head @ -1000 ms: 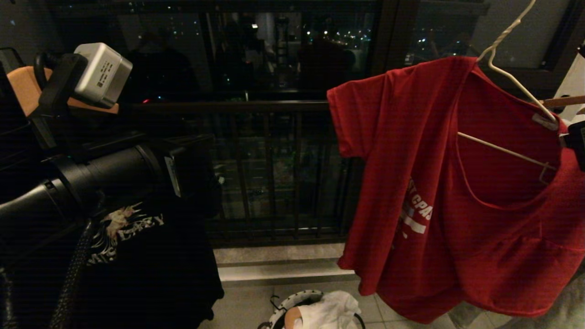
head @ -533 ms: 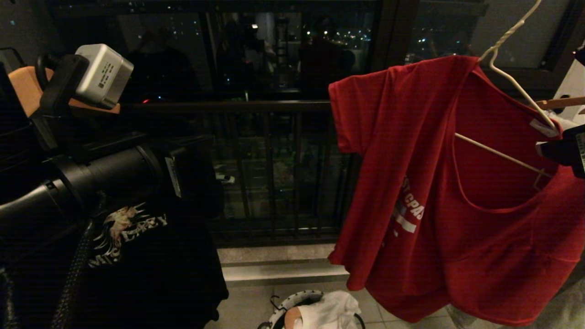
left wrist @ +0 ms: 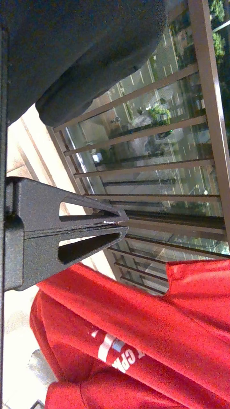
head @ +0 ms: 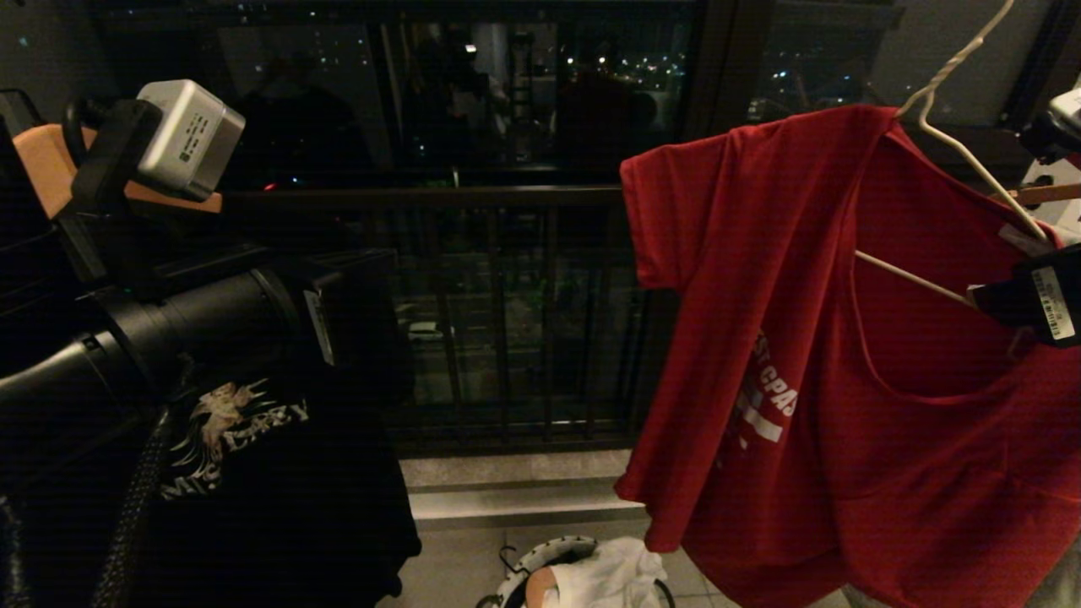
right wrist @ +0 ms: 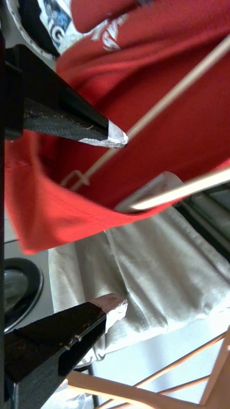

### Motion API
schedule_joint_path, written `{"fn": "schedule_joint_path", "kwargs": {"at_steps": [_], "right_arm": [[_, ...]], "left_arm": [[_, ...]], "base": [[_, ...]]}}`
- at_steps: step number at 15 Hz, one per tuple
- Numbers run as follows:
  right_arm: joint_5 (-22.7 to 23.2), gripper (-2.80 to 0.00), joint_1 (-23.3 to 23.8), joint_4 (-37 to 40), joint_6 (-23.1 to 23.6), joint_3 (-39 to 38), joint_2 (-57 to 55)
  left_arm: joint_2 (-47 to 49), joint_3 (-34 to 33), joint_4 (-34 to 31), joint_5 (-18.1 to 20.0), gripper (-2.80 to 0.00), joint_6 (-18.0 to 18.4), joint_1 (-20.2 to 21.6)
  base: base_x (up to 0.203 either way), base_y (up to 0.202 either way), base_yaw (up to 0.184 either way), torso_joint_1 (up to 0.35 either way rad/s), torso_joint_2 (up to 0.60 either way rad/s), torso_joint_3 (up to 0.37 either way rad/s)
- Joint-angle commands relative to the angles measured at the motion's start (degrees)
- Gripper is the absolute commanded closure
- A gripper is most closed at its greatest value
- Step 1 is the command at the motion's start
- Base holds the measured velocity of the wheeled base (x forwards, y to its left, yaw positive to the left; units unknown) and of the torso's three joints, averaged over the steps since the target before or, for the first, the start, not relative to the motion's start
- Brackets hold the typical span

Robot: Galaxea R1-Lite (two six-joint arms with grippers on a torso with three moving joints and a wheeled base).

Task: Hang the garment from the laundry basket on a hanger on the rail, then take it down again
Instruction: Take the clothes off the clothes rack

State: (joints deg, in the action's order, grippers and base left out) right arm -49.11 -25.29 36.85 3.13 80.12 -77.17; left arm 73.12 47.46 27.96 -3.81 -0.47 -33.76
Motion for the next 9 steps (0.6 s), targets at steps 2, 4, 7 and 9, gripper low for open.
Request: {"fn": "schedule_joint_path", "kwargs": {"at_steps": [2,4,7,9], "right_arm": [[-1.37,-2.8,1.9,0.32,0.85,0.27,0.56],[-1.66,-2.8,2.53,0.33,1.31,0.3,1.53],[-2.05,-2.8,2.53,0.69,1.96,0.3,3.08],[-2.14,-2.8,2.53,0.85,2.06,0.06,3.68]], "left_arm": [[0.01,0.0,0.17,-0.06,0.0,0.03,0.01],[0.09,0.0,0.17,-0.06,0.0,0.03,0.01],[0.09,-0.05,0.17,-0.06,0.0,0.03,0.01],[0.18,-0.08,0.17,-0.06,0.0,0.12,0.01]], "base": [[0.0,0.0,0.0,0.0,0.0,0.0],[0.0,0.0,0.0,0.0,0.0,0.0],[0.0,0.0,0.0,0.0,0.0,0.0],[0.0,0.0,0.0,0.0,0.0,0.0]]}}
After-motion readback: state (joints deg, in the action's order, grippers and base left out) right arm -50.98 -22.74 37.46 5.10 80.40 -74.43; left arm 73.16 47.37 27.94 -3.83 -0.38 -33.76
